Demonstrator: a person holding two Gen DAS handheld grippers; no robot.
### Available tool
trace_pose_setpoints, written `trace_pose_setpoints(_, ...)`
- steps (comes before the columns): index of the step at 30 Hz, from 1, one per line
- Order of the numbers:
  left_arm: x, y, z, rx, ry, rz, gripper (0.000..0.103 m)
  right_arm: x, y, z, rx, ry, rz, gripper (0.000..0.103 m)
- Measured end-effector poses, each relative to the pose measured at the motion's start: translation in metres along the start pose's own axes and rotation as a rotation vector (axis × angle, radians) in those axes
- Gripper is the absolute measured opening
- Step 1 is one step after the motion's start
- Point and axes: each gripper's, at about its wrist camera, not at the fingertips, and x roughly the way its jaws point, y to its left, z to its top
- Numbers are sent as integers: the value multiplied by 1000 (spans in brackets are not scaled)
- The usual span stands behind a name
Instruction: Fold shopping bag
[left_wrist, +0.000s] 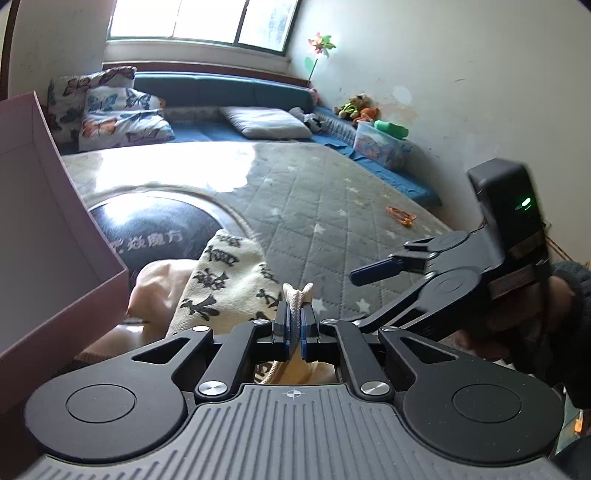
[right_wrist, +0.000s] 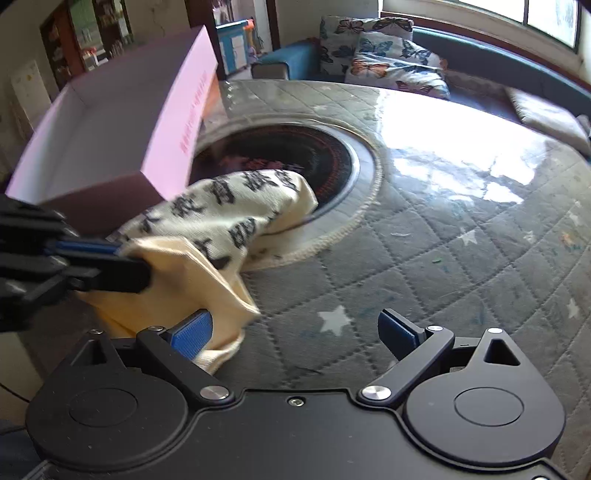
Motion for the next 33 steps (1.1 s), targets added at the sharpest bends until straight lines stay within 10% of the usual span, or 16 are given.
trace_pose_setpoints(8, 9, -8, 4, 74, 34, 2, 20, 8, 6, -5, 18, 31, 66, 98)
trace_pose_setpoints(18, 17, -4, 9, 78, 65, -23, 12, 16, 7, -13, 13, 50, 78, 98)
trace_pose_setpoints(33, -31, -11, 16, 15, -119, -113, 11, 26, 3, -18, -26, 34, -82, 98)
